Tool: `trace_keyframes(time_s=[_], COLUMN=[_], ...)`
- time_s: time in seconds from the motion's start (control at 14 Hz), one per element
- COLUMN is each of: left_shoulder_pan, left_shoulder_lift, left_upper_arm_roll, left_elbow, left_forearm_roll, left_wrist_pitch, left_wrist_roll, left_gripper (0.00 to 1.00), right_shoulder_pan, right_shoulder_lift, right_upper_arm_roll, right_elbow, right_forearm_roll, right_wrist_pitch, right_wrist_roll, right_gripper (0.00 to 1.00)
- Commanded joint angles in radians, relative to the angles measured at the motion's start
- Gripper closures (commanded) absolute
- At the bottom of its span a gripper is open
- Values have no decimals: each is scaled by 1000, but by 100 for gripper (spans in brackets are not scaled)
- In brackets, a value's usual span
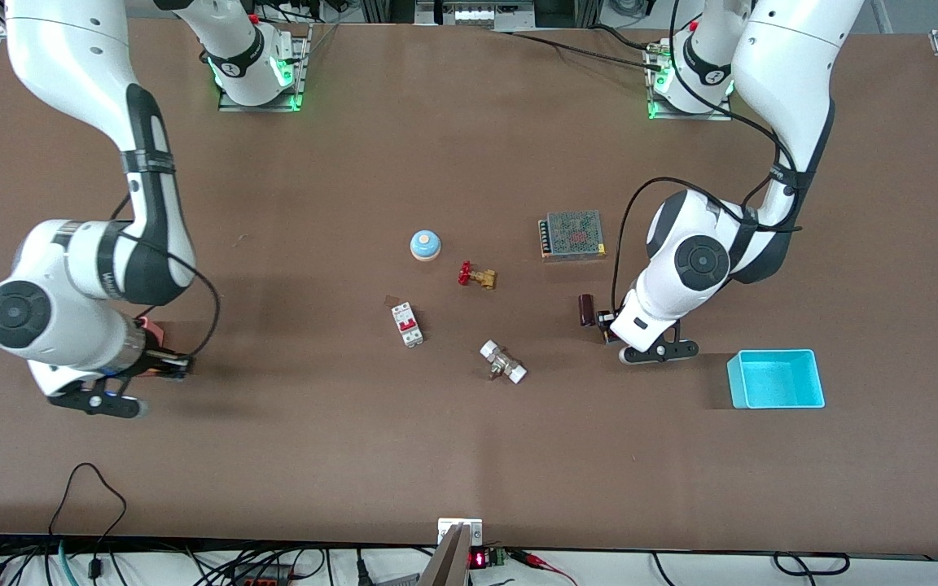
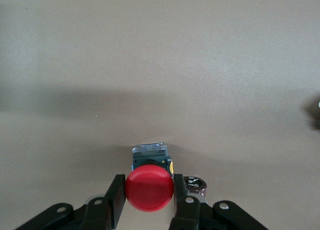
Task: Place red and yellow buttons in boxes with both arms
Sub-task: 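Carry the yellow button to the pink box while the left gripper carries red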
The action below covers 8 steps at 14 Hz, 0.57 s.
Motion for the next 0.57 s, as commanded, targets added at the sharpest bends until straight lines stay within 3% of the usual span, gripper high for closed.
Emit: trace_keyframes(time_s=[0.0, 0.5], left_shoulder_pan=[-4, 50], left_shoulder_lift=[1, -65], left_upper_arm_roll=[5, 12], left_elbow=[9, 13], left_forearm_roll=[27, 28], left_wrist_pitch=[1, -19], left_wrist_roll=[-19, 39], left_gripper=[63, 78], right_shoulder_pan=[-22, -175], right_shoulder_lift=[-2, 31], right_upper_arm_roll=[-39, -33], right_elbow=[-11, -23], right_forearm_roll=[-18, 0], right_wrist_pitch=[-7, -6], right_wrist_roll=[-127, -405], right_gripper=[72, 72])
